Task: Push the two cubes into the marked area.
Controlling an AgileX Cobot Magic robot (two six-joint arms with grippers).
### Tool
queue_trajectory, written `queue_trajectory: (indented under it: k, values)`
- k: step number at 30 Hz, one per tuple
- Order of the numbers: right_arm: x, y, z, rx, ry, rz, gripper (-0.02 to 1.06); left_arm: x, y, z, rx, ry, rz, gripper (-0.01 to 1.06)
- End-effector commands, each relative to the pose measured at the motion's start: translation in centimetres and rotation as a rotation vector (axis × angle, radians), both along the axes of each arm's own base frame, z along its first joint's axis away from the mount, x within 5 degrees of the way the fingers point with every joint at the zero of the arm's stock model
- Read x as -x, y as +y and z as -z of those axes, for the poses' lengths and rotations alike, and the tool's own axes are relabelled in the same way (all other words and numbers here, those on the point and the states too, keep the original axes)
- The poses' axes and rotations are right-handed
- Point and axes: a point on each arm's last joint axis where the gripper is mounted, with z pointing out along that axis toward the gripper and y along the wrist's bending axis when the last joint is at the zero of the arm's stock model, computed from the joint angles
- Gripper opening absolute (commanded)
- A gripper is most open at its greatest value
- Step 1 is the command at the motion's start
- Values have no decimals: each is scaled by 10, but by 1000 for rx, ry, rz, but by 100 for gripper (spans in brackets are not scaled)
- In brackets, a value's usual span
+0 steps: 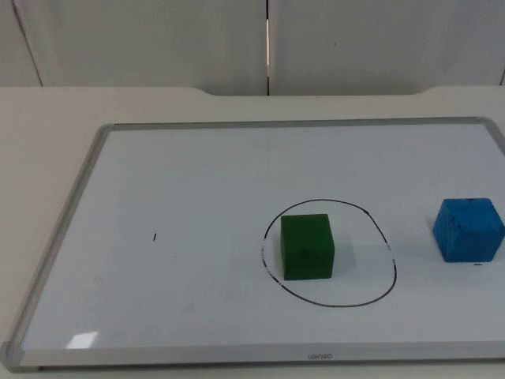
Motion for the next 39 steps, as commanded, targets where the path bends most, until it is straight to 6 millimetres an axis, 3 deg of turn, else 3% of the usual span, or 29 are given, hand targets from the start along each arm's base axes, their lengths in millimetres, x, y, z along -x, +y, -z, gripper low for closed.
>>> queue_trajectory:
  k: [1, 24, 31, 39]
  values:
    - [0, 0, 2, 1, -1, 6, 105, -2, 1, 2, 2, -8, -16, 0]
    - [0, -1, 1, 6, -3, 10, 105, -2, 1, 2, 6, -7, -20, 0]
    - [-16, 0, -3, 8, 88, 9, 104, -2, 1, 2, 6, -7, -20, 0]
    - [-40, -2, -40, 33, 93, 23, 104, -2, 1, 2, 4, -7, -21, 0]
